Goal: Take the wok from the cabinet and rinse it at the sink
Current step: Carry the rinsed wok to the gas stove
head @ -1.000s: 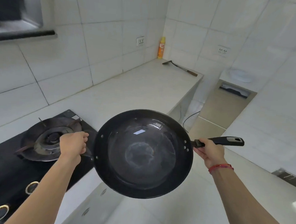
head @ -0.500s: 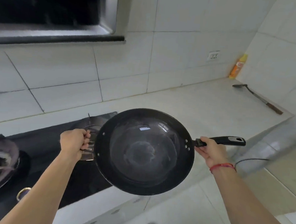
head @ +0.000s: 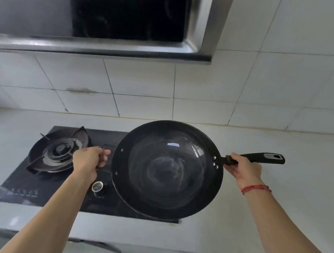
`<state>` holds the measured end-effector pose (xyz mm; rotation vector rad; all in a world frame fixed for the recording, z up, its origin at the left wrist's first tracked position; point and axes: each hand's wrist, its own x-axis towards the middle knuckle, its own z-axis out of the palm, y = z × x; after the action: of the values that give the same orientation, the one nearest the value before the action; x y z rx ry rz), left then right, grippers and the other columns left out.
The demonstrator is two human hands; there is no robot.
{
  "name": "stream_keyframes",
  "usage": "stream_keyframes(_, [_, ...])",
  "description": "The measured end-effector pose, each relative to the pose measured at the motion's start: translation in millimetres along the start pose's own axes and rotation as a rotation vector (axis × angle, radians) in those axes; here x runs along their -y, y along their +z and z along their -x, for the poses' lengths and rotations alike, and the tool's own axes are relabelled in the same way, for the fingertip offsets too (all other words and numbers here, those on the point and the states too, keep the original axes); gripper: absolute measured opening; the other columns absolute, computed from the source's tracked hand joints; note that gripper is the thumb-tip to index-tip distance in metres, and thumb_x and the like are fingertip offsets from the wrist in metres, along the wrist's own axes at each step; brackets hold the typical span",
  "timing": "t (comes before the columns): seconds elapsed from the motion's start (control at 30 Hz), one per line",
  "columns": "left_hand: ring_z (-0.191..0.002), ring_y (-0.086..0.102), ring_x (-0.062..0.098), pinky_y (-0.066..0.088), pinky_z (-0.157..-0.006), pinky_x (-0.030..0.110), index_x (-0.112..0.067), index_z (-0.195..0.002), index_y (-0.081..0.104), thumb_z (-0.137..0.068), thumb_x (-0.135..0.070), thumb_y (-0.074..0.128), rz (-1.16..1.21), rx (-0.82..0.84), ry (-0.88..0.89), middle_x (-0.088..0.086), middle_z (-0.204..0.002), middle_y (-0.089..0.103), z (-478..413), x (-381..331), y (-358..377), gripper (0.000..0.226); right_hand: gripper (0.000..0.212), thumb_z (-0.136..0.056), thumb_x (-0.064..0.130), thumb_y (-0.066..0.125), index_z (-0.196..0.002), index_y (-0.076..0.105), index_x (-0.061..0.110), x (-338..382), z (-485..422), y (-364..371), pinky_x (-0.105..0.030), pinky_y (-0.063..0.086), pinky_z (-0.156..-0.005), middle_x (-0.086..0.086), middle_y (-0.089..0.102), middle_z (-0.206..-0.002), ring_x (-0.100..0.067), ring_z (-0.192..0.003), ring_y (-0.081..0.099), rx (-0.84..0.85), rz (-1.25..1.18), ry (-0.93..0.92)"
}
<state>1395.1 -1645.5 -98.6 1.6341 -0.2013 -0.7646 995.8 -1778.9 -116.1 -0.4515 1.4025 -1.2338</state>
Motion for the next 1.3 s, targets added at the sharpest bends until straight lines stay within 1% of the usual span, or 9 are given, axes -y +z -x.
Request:
stream_keyframes(0.07, [-0.049, 0.057, 0.016, 0.039, -0.048, 0.028, 0.007, -0.117, 0.057, -0.093, 0.004, 0.042, 0.029, 0.024, -0.039, 0.015, -0.085, 0.073, -6, -1, -13, 0.028, 0.013, -0.083, -0.004, 0.069, -0.081, 0.056, -0.003, -2, -4, 14, -0.046, 0.061, -0.071, -0.021, 0.066, -0.083, -0.034, -0.077, 0.070, 0.020, 0.014, 0.004])
stream_keyframes(0.17, [-0.052, 0.062, 0.013, 0.043, -0.053, 0.027, 0.006, -0.129, 0.054, -0.093, 0.006, 0.037, 0.084, 0.082, -0.062, 0.014, -0.098, 0.075, -12, -1, -26, 0.041, 0.013, -0.083, -0.003, 0.069, -0.081, 0.056, -0.003, -5, -6, 33, -0.044, 0.060, -0.071, -0.021, 0.066, -0.085, -0.032, -0.075, 0.070, 0.032, 0.027, -0.005])
stream_keyframes(0.3, [-0.054, 0.062, 0.012, 0.046, -0.050, 0.023, 0.008, -0.141, 0.043, -0.091, 0.012, 0.034, 0.132, 0.075, -0.047, 0.014, -0.098, 0.075, -23, -3, -35, 0.051, 0.014, -0.082, -0.003, 0.069, -0.085, 0.055, -0.002, -8, -6, 53, -0.044, 0.060, -0.072, -0.021, 0.066, -0.087, -0.031, -0.077, 0.071, 0.044, 0.033, -0.007])
stream_keyframes(0.47, [-0.051, 0.057, 0.012, 0.039, -0.053, 0.026, 0.013, -0.140, 0.040, -0.091, 0.016, 0.033, 0.142, 0.072, -0.033, 0.020, -0.100, 0.071, -38, -9, -33, 0.049, 0.015, -0.083, -0.003, 0.070, -0.086, 0.055, -0.002, -8, -11, 75, -0.044, 0.059, -0.072, -0.021, 0.066, -0.087, -0.032, -0.077, 0.071, 0.054, 0.039, -0.015])
stream_keyframes(0.73, [-0.054, 0.058, 0.011, 0.041, -0.050, 0.024, 0.012, -0.130, 0.048, -0.092, 0.015, 0.034, 0.072, 0.075, -0.059, 0.020, -0.104, 0.070, -90, -25, -26, 0.041, 0.017, -0.085, -0.004, 0.068, -0.084, 0.051, 0.000, -22, -25, 108, -0.048, 0.059, -0.075, -0.020, 0.065, -0.085, -0.031, -0.076, 0.069, 0.039, 0.030, 0.002])
stream_keyframes(0.87, [-0.059, 0.056, 0.013, 0.040, -0.055, 0.025, 0.009, -0.128, 0.049, -0.093, 0.014, 0.034, 0.060, 0.060, -0.061, 0.019, -0.102, 0.070, -103, -27, -24, 0.038, 0.017, -0.084, -0.003, 0.069, -0.088, 0.053, 0.000, -32, -30, 117, -0.046, 0.060, -0.076, -0.020, 0.065, -0.087, -0.032, -0.079, 0.071, 0.036, 0.025, 0.015])
stream_keyframes(0.97, [-0.055, 0.058, 0.011, 0.041, -0.054, 0.024, 0.009, -0.131, 0.048, -0.093, 0.014, 0.035, 0.045, 0.051, -0.058, 0.019, -0.101, 0.071, -112, -26, -23, 0.040, 0.023, -0.083, -0.002, 0.070, -0.100, 0.053, -0.002, -38, -34, 121, -0.045, 0.061, -0.073, -0.022, 0.066, -0.091, -0.029, -0.074, 0.072, 0.048, 0.019, 0.026])
stream_keyframes(1.17, [-0.056, 0.057, 0.011, 0.041, -0.055, 0.025, 0.010, -0.135, 0.046, -0.094, 0.014, 0.035, 0.025, 0.066, -0.047, 0.019, -0.101, 0.071, -123, -24, -23, 0.042, 0.022, -0.084, -0.002, 0.070, -0.097, 0.053, -0.001, -50, -39, 124, -0.044, 0.061, -0.072, -0.023, 0.066, -0.093, -0.028, -0.072, 0.073, 0.037, 0.014, 0.030])
stream_keyframes(1.3, [-0.058, 0.058, 0.012, 0.042, -0.055, 0.025, 0.010, -0.137, 0.045, -0.094, 0.014, 0.035, 0.001, 0.069, -0.031, 0.020, -0.103, 0.071, -130, -25, -22, 0.044, 0.023, -0.085, -0.001, 0.070, -0.101, 0.054, -0.002, -52, -38, 122, -0.045, 0.061, -0.076, -0.023, 0.066, -0.099, -0.031, -0.081, 0.074, 0.048, 0.003, 0.025])
